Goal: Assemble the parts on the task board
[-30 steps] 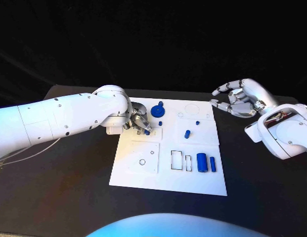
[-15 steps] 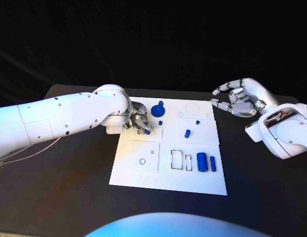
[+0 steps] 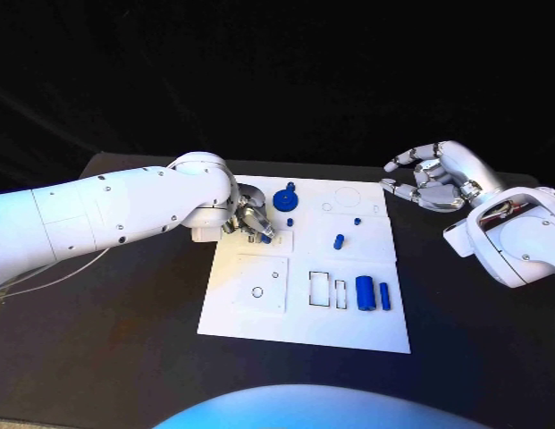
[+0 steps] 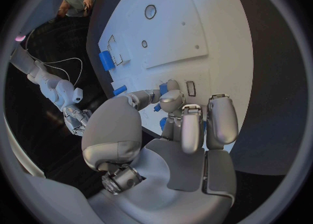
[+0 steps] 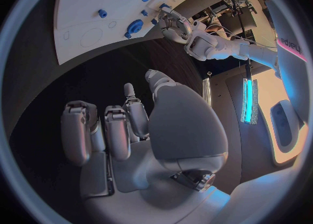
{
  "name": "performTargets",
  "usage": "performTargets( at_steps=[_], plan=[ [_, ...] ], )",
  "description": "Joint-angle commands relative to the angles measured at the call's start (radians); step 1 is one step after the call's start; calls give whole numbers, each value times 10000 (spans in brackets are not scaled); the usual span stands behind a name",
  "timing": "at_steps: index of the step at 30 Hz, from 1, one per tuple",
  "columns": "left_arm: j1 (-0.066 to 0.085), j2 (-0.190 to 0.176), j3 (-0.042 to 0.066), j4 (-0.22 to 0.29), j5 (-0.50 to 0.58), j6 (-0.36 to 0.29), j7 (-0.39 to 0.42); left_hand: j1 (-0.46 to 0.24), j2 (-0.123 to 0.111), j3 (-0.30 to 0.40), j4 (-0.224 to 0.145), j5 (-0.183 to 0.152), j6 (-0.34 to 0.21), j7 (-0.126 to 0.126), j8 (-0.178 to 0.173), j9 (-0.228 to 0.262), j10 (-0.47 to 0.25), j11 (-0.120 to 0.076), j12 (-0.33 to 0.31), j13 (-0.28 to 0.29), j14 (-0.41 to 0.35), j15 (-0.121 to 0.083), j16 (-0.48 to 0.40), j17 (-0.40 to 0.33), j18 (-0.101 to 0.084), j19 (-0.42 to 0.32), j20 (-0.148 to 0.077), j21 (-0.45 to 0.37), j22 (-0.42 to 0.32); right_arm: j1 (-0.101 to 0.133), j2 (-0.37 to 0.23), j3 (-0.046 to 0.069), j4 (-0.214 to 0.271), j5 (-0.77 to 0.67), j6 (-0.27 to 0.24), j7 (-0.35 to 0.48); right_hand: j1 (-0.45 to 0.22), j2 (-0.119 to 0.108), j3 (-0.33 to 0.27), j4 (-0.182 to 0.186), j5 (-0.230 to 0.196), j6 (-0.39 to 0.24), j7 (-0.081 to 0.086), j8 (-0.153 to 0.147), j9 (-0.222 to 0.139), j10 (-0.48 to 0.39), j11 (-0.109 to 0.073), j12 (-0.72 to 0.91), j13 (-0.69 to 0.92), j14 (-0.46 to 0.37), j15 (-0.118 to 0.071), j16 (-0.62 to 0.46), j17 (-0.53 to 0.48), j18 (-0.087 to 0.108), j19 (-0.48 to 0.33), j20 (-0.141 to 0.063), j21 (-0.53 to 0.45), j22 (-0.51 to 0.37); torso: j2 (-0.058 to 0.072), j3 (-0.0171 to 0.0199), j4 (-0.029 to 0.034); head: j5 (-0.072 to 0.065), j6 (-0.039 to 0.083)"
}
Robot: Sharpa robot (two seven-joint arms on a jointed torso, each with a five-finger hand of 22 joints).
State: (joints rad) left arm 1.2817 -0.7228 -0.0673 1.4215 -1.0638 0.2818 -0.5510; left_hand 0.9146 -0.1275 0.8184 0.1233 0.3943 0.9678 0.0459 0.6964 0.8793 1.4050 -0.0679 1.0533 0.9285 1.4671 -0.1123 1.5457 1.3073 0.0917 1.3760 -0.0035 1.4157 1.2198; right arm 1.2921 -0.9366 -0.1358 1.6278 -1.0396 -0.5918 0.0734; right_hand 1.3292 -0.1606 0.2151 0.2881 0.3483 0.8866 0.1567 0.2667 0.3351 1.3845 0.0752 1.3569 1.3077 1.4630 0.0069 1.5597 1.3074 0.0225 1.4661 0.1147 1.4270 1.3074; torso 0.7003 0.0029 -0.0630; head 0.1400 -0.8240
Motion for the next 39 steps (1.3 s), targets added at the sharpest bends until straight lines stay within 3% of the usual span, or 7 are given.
performTargets(
  at_steps=[1,11,22,28,31,33,39],
  plan=[
    [-50,69,-32,13,225,354,94,241,312,1371,-1408,36,593,-495,-61,-11,48,-32,35,5,927,-59,43,2178,-184,99,-2,22,7,-5,-2,0,19,-68,96,44,-87,-30,-24,22,-13,-43,-4,69,12,17,-22,-26,687,987,-64,-46,2295,119,362,-104,-2,1785,-4,0,5,-4,24],
    [-49,153,-34,-124,226,419,55,86,354,1305,-1367,-81,595,-474,-103,-48,31,-14,-36,-78,909,-55,11,2107,-180,81,-6,10,-17,-5,-6,0,19,-69,88,47,-87,-30,-24,22,-13,-43,-4,69,12,17,-22,-26,687,987,-64,-46,2295,119,362,-104,-2,1785,-9,0,-11,2,-2],
    [-48,191,-35,-237,228,619,18,-590,289,373,-873,-276,654,-479,-175,-127,39,-1,-40,-110,913,-34,21,2124,-180,60,17,-16,-13,-5,-17,0,18,-69,79,47,-121,-33,-9,4,-17,-50,-13,96,16,8,-31,-46,665,982,-73,-56,2276,124,357,-111,-25,1776,4,-2,0,-5,-6],
    [-48,204,-35,-264,228,654,17,-714,359,202,-692,-288,685,-492,-191,-150,48,-8,-22,-98,922,-38,39,2161,-187,79,14,-5,22,-5,-16,0,15,-69,80,50,-129,-36,-9,6,-18,-54,-13,99,16,5,-31,-50,662,982,-74,-57,2275,126,354,-112,-32,1772,-3,-2,-10,-7,-6],
    [-48,208,-35,-273,229,655,17,-737,417,183,-639,-283,699,-497,-196,-157,57,-13,-1,-75,924,-39,45,2173,-189,85,13,-2,33,-5,-18,0,15,-69,82,48,-129,-36,-9,6,-18,-54,-13,99,16,5,-31,-50,662,982,-74,-57,2275,126,354,-112,-32,1772,5,-1,-12,-5,-12],
    [-48,209,-35,-281,229,640,18,-719,626,227,-573,-265,728,-513,-208,-175,61,-24,-1,-83,926,-46,47,2177,-188,86,8,-2,37,-5,-19,0,15,-69,83,46,-129,-36,-9,6,-18,-54,-13,99,16,5,-31,-50,662,982,-74,-57,2275,126,354,-112,-32,1772,8,3,-10,-12,-6],
    [-47,205,-35,-294,224,571,26,-642,850,327,-599,-254,742,-520,-221,-191,61,-32,0,-87,925,-54,47,2175,-187,84,1,-6,33,-5,-21,0,16,-69,83,42,-129,-36,-9,6,-18,-54,-13,99,16,5,-31,-50,662,982,-74,-57,2275,126,354,-112,-32,1772,8,1,-7,-16,-5]
  ],
)
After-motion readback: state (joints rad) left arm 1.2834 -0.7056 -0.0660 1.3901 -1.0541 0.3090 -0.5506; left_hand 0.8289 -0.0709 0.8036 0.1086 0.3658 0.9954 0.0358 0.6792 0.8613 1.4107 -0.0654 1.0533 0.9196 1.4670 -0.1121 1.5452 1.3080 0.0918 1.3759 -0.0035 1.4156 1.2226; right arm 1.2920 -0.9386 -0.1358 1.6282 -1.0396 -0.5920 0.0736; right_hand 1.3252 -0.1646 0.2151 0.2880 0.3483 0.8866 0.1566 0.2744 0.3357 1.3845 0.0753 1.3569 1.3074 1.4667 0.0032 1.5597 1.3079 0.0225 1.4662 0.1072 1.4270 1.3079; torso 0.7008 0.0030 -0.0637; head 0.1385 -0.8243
